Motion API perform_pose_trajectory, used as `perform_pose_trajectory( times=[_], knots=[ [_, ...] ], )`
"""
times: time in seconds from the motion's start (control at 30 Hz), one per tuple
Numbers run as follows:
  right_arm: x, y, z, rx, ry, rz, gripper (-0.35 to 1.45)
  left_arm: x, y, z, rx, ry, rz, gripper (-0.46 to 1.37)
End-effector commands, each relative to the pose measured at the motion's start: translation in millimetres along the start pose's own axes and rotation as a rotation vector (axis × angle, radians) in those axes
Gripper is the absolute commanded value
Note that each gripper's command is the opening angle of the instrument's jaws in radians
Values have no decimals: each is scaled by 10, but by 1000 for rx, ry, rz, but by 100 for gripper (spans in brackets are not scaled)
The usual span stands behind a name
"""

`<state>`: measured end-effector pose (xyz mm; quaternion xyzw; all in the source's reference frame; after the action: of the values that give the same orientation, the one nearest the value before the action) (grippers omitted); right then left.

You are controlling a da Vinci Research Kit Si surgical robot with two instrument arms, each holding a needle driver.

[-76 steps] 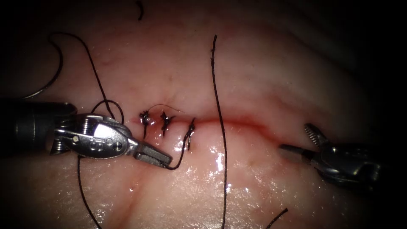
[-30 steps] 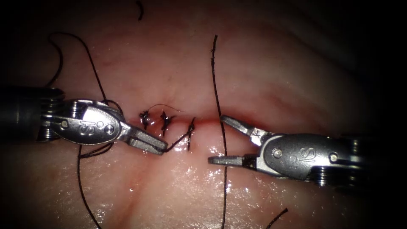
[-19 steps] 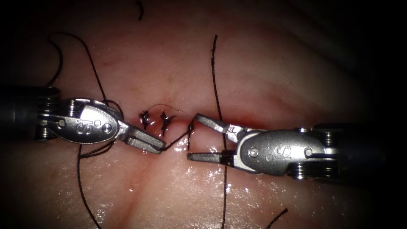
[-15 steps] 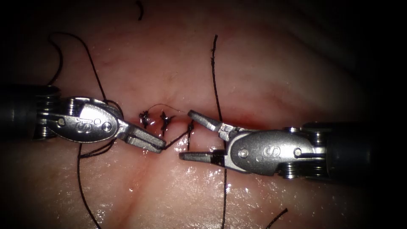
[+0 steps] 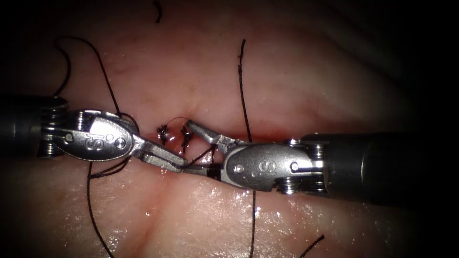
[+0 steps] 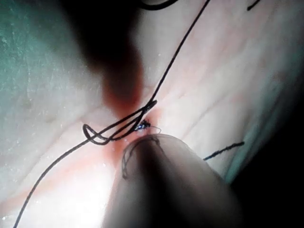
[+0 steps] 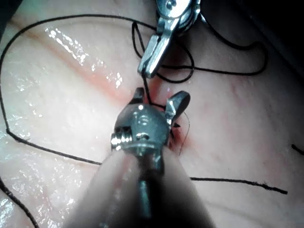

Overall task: Wound Closure
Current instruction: Cut the suture with the right hand

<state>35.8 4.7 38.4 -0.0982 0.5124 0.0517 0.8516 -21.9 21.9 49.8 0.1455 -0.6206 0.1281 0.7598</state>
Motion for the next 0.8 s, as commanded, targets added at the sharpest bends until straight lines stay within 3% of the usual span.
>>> perform_pose_trajectory(
  times=[0.03,0.8],
  knots=[
    [-1,-2,3,7,5,-5,100,0,0,0,-3,0,-6,-35],
    [-25,3,18,-31,-38,-18,104,1,-3,1,-7,-1,-9,-35]
  ],
)
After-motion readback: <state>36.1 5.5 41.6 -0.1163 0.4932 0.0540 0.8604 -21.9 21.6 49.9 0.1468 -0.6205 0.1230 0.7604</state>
